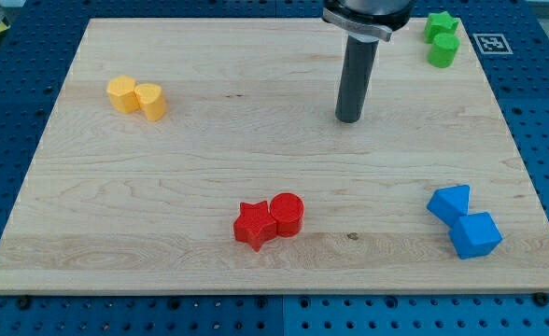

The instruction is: Place the green circle towards the top left corner

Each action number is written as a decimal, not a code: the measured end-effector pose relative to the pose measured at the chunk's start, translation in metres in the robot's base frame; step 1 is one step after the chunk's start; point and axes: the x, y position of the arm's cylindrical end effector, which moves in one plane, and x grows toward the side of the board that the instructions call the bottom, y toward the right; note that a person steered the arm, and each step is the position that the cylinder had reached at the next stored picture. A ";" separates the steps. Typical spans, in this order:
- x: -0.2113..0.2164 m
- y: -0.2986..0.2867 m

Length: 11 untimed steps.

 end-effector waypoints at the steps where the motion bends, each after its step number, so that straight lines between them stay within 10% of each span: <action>1: 0.002 -0.001; 5: -0.101 0.234; 11: -0.122 0.061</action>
